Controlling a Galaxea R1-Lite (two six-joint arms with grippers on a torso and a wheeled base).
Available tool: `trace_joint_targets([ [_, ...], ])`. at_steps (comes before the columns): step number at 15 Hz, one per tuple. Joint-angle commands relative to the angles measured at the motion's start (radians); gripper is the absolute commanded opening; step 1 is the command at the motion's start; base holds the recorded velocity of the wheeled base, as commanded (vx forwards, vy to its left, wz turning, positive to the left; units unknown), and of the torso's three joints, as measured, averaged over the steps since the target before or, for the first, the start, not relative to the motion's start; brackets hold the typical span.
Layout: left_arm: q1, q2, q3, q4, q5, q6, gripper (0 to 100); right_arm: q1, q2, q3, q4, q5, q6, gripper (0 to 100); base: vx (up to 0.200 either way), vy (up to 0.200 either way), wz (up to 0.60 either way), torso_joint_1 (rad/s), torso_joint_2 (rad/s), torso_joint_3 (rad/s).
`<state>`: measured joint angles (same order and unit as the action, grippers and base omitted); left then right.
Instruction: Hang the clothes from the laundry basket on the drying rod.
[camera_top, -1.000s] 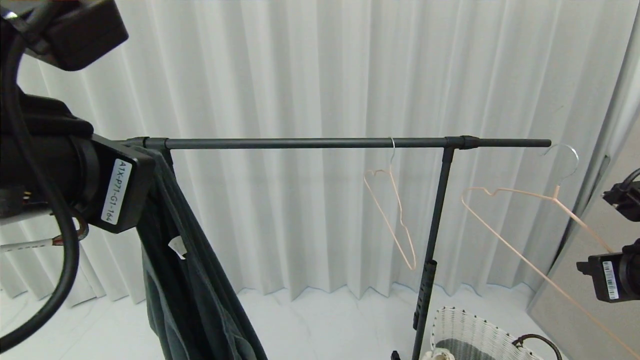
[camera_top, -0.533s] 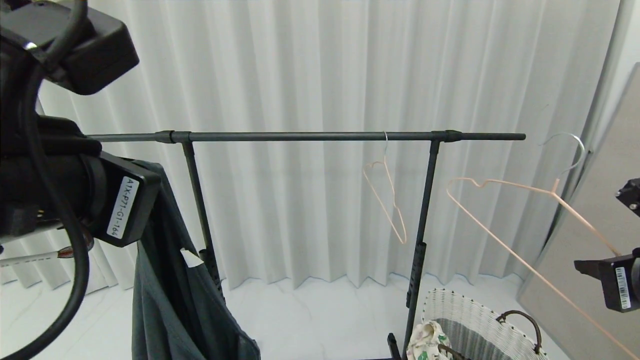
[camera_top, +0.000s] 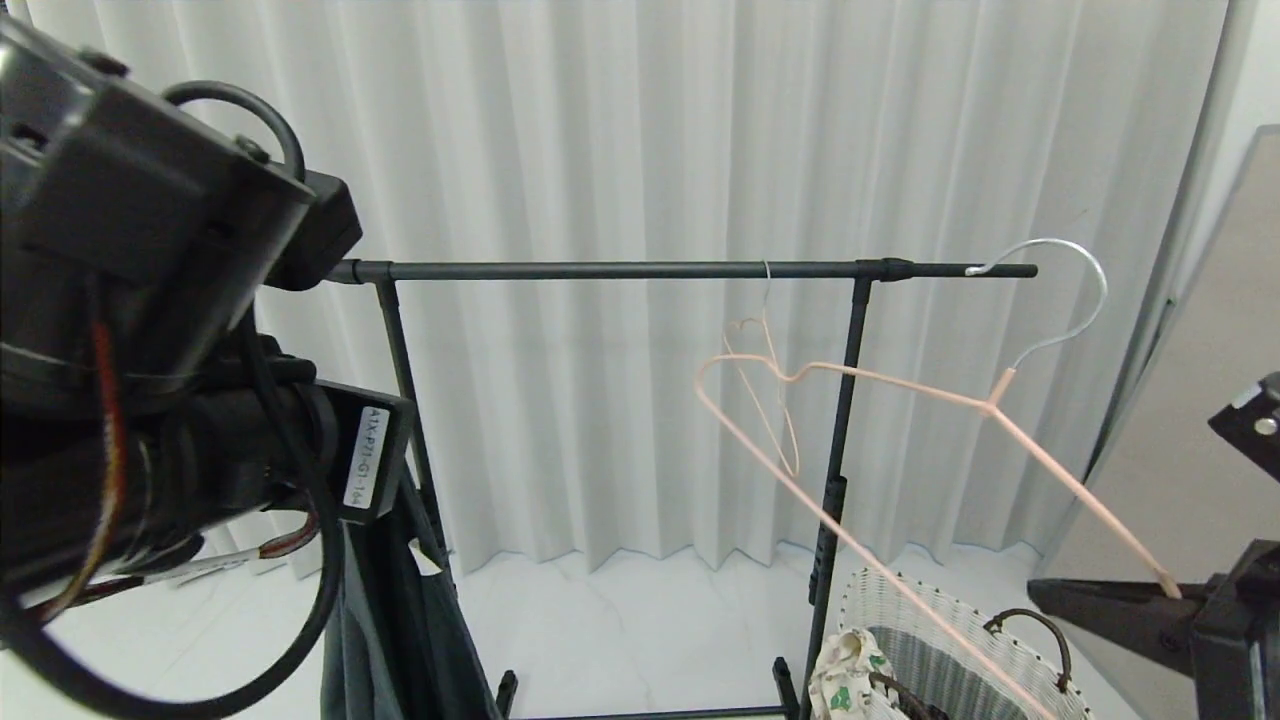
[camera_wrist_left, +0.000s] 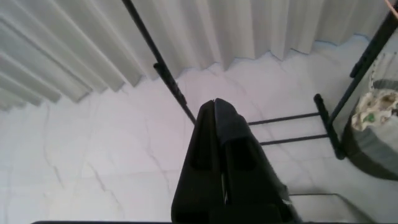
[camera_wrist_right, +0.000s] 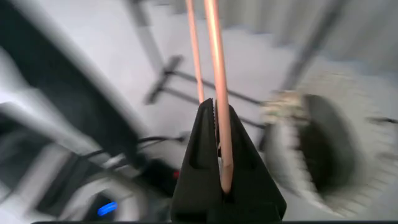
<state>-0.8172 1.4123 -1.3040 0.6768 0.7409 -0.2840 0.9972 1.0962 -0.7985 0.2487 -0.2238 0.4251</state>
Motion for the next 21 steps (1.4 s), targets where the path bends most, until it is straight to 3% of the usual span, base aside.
trace_joint_targets([
  [1,0.015,0.066,-0.021,0.0,0.0,-0.032,0,0.241,-0.006,0.004,-0.036,0.003,0.11,0,0.0,0.0,0.0,0.0,0.0,0.0],
  [6,0.016,0.074,-0.021,-0.04,0.0,-0.05,0,0.265,-0.001,0.004,-0.08,0.133,0.104,0,0.0,0.0,0.0,0.0,0.0,0.0],
  [13,0.015,0.077,-0.055,-0.057,0.0,-0.052,0,0.265,0.048,0.004,-0.083,0.143,0.101,0,0.0,0.0,0.0,0.0,0.0,0.0],
  [16,0.035,0.079,-0.054,-0.074,0.0,-0.05,0,0.265,0.039,0.004,-0.112,0.195,0.07,0,0.0,0.0,0.0,0.0,0.0,0.0],
  [21,0.066,0.077,-0.055,-0.075,0.0,-0.05,0,0.265,0.054,0.004,-0.115,0.215,0.058,0,0.0,0.0,0.0,0.0,0.0,0.0],
])
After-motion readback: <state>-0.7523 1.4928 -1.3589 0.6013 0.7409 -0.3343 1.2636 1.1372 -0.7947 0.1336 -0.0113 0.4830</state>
